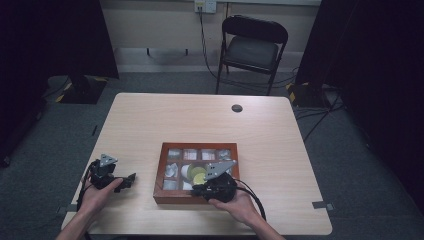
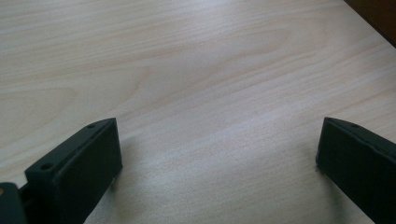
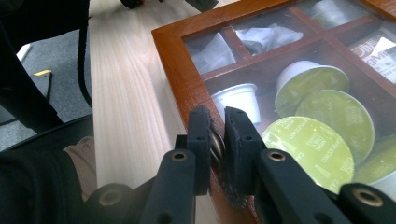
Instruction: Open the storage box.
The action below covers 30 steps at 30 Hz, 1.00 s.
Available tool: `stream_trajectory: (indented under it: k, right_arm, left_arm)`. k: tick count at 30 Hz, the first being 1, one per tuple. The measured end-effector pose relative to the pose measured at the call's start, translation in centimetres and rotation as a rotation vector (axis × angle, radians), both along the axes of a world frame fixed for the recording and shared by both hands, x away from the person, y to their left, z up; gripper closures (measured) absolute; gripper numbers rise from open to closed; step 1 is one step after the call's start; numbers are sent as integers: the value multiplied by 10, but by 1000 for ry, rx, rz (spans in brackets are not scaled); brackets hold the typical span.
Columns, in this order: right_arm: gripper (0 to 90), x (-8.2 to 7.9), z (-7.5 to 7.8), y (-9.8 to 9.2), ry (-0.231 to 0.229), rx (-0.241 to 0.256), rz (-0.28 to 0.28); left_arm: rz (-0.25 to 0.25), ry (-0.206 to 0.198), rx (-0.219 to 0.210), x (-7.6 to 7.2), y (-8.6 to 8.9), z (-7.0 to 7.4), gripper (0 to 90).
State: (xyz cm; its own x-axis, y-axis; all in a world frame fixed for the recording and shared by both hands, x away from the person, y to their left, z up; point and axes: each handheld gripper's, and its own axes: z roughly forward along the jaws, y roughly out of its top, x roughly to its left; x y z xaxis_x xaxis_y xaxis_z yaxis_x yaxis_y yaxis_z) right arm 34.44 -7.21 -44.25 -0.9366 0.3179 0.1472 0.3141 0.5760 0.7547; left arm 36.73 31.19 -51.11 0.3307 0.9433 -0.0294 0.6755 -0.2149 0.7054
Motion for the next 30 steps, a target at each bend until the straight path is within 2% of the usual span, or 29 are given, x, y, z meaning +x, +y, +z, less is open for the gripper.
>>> stream_trajectory:
  k: [17,30]
  right_arm:
    - [811,2,6,-1,8,19,1]
    - [811,4,19,-3,3,45,-1]
  left_arm:
    - [0,0,0,0,0,0,0]
    - [0,2,-3,0,0,0,0]
